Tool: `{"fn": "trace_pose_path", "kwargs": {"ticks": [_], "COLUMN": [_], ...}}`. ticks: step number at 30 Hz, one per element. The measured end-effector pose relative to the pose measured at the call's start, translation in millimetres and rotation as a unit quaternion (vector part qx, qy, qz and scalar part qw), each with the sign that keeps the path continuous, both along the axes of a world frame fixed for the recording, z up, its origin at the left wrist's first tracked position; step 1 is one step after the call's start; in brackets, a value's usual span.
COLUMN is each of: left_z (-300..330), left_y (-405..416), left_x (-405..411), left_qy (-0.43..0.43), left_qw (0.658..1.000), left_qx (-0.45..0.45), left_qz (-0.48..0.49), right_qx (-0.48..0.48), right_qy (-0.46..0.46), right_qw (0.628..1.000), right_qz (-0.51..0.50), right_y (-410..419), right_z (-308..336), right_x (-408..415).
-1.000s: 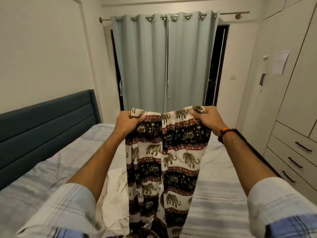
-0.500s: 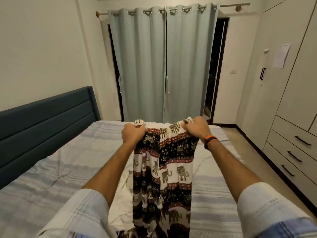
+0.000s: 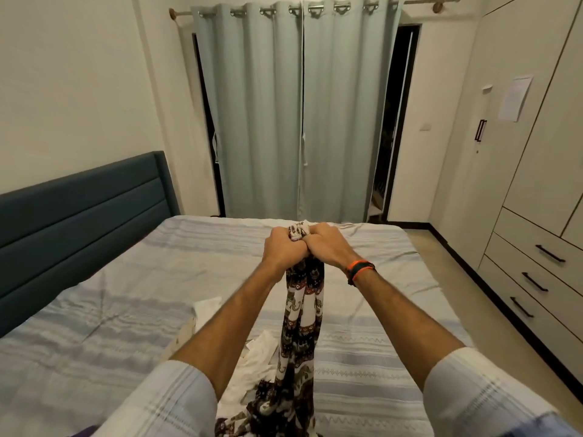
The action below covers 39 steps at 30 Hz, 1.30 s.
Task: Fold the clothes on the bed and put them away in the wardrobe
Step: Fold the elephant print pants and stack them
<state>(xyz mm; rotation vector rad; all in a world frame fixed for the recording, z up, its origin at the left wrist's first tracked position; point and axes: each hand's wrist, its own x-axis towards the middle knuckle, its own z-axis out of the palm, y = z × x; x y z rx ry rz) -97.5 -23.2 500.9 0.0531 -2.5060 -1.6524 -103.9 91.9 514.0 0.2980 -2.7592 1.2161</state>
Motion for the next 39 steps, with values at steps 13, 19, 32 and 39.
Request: {"fn": "trace_pose_path", "kwargs": {"ticks": [13,19,32,39], "left_z": [-4,-15,22,41], "left_y": [-8,-42,-37,-9], "left_x": [4,-16,-33,-44], "left_qy": [-0.071,-0.058,-0.049,0.108], "left_qw": [0.975,0.981,0.989,0.968], "left_qx": [0.167,0.183,0.018,-0.225], "left_qz": [-0.126,0.022,-0.138,0.002], "right_qx": [-0.089,-0.287,-0.163,0.030], "right_qy": [0.049,-0.048,-0.023,0.056], "right_qw": [0.989,0.955,0.984,0.994], "right_qz": [-0.110,0.065,0.067,-0.092], "right_y": [-4,24,96,109], "right_z": [-25,-4,25,34], "right_x": [-17,-16,-25,-31]}}
